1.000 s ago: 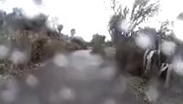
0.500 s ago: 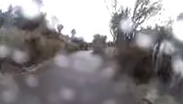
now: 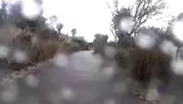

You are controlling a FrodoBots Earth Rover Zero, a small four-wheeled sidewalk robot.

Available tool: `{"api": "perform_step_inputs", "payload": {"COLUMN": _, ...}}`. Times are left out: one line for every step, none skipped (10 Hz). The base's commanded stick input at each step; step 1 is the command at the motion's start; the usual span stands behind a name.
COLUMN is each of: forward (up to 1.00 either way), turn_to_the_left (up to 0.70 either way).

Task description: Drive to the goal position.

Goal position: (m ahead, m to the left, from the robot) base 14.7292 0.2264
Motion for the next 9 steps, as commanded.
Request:
{"api": "perform_step_inputs", "payload": {"forward": 1.0, "turn_to_the_left": 0.0}}
{"api": "perform_step_inputs", "payload": {"forward": 1.0, "turn_to_the_left": 0.0}}
{"api": "perform_step_inputs", "payload": {"forward": 1.0, "turn_to_the_left": 0.0}}
{"api": "perform_step_inputs", "payload": {"forward": 1.0, "turn_to_the_left": 0.0}}
{"api": "perform_step_inputs", "payload": {"forward": 1.0, "turn_to_the_left": 0.0}}
{"api": "perform_step_inputs", "payload": {"forward": 1.0, "turn_to_the_left": 0.0}}
{"api": "perform_step_inputs", "payload": {"forward": 1.0, "turn_to_the_left": 0.0}}
{"api": "perform_step_inputs", "payload": {"forward": 1.0, "turn_to_the_left": 0.0}}
{"api": "perform_step_inputs", "payload": {"forward": 1.0, "turn_to_the_left": 0.0}}
